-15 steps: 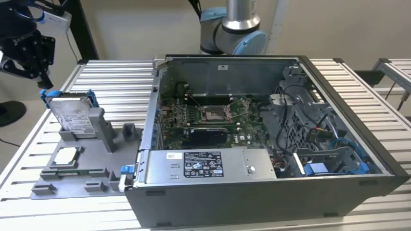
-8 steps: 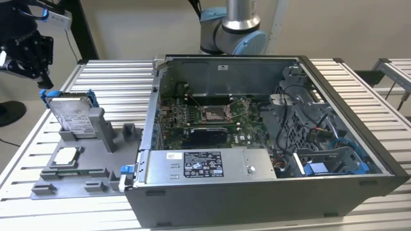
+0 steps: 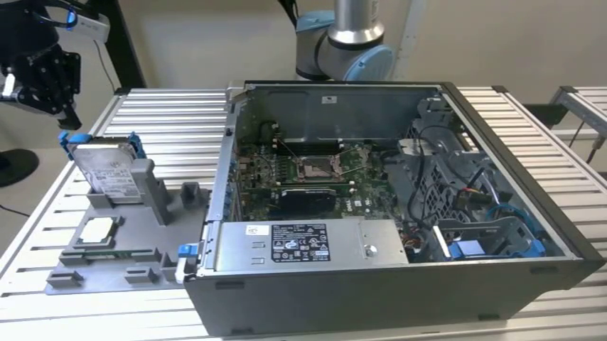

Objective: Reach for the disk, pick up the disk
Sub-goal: 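Pick up the disk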

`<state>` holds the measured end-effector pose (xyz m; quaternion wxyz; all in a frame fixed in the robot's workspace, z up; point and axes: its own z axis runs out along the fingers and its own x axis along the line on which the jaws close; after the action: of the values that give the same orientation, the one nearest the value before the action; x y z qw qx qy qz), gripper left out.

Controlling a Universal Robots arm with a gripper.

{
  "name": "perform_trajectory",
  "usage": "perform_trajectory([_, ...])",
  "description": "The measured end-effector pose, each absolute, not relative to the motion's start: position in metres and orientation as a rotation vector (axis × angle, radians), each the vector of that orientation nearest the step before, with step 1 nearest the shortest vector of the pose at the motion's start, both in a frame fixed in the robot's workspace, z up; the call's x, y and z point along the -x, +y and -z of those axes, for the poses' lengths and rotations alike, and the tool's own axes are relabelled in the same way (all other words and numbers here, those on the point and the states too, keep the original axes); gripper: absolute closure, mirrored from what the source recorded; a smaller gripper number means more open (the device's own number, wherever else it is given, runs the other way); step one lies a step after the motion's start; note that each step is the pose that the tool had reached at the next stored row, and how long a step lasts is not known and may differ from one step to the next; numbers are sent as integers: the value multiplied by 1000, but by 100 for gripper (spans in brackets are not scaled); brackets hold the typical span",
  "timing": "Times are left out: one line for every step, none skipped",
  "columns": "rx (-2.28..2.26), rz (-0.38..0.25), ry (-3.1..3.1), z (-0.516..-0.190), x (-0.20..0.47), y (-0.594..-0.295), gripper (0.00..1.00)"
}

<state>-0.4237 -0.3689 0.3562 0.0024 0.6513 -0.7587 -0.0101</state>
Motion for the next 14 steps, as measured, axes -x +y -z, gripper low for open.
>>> perform_trajectory([-2043,32,-2380,-356,424,-369,100])
perform_trajectory([-2043,32,-2380,-356,424,-369,100])
perform_trajectory([-2043,32,-2380,-356,424,-369,100])
perform_trajectory([-2043,32,-2379,-356,424,-369,100])
perform_trajectory([-2044,32,-2379,-356,424,-369,0])
perform_trajectory([-2044,32,-2379,-356,424,-369,0])
perform_trajectory([-2044,32,-2379,-356,424,-369,0])
perform_trajectory([-2044,32,-2379,-356,424,-369,0])
perform_trajectory([-2044,32,-2379,-356,424,-369,0])
perform_trajectory([-2044,32,-2379,-356,424,-369,0])
perform_trajectory([-2044,32,-2379,-356,424,-369,0])
perform_trajectory([-2045,32,-2379,-356,424,-369,0])
perform_trajectory([-2045,32,-2378,-356,424,-369,0])
perform_trajectory([-2045,32,-2378,-356,424,-369,0])
